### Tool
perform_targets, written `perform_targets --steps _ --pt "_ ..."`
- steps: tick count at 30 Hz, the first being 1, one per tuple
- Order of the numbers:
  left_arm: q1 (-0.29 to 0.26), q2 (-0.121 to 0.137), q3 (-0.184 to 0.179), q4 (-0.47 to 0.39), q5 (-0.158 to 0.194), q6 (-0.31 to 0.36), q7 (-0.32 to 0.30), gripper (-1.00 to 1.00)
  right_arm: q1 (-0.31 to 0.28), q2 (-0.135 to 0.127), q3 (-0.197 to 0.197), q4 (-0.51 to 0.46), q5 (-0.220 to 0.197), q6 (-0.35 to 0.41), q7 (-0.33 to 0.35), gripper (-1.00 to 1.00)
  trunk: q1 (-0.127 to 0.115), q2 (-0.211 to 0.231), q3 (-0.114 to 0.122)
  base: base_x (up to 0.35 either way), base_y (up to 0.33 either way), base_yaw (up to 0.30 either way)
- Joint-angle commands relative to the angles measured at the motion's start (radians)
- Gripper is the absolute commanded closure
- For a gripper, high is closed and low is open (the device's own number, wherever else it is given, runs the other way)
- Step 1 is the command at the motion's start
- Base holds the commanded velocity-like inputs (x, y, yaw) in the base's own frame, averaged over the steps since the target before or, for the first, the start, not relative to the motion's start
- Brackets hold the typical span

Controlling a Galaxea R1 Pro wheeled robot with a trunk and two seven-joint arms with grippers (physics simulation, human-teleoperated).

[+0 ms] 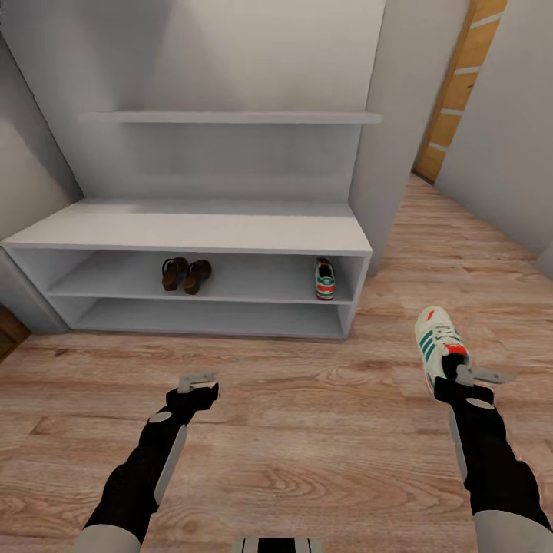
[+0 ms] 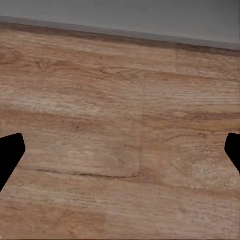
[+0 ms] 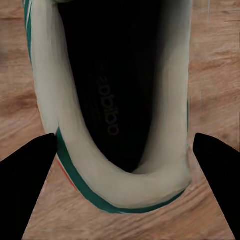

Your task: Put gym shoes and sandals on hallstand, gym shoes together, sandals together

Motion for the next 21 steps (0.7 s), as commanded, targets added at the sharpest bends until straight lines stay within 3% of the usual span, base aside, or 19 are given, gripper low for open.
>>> perform_targets --steps 1,2,3,4,6,7,11,15,21 --pt "0.000 0.000 0.001 0.000 0.000 0.000 0.000 -1.00 0.000 0.014 0.008 0.017 0.008 -0.001 0.000 1.00 0.000 0.000 0.000 0.000 0.117 0.000" --pt "0.000 0.000 0.001 0.000 0.000 0.000 0.000 -1.00 0.000 0.039 0.045 0.040 0.010 -0.015 0.001 1.00 0.000 0.000 0.000 0.000 0.060 0.000" --pt "0.000 0.000 0.002 0.000 0.000 0.000 0.000 -1.00 0.001 0.062 0.171 0.072 0.008 -0.085 0.000 1.00 0.000 0.000 0.000 0.000 0.020 0.000" --pt "0.000 0.000 0.002 0.000 0.000 0.000 0.000 -1.00 0.001 0.066 0.231 0.087 0.007 -0.120 -0.002 1.00 0.000 0.000 0.000 0.000 0.013 0.000" --pt "0.000 0.001 0.002 0.000 0.000 0.000 0.000 -1.00 0.001 0.070 0.327 0.118 0.004 -0.176 -0.005 1.00 0.000 0.000 0.000 0.000 0.007 0.000" --pt "0.000 0.001 0.002 0.000 0.000 0.000 0.000 -1.00 0.001 0.072 0.355 0.131 0.003 -0.192 -0.006 1.00 0.000 0.000 0.000 0.000 0.003 0.000" --pt "0.000 0.001 0.002 0.000 0.000 0.000 0.000 -1.00 0.002 0.074 0.397 0.151 0.002 -0.213 -0.005 1.00 0.000 0.000 0.000 0.000 0.001 0.000" --pt "0.000 0.002 0.002 0.000 0.000 0.000 0.000 -1.00 0.002 0.077 0.406 0.154 -0.007 -0.217 -0.004 1.00 0.000 0.000 0.000 0.000 0.000 0.000" --pt "0.000 0.002 -0.001 0.001 0.000 0.000 0.000 -1.00 0.002 0.084 0.409 0.155 -0.073 -0.219 -0.002 1.00 0.000 0.000 0.000 0.000 0.009 0.000"
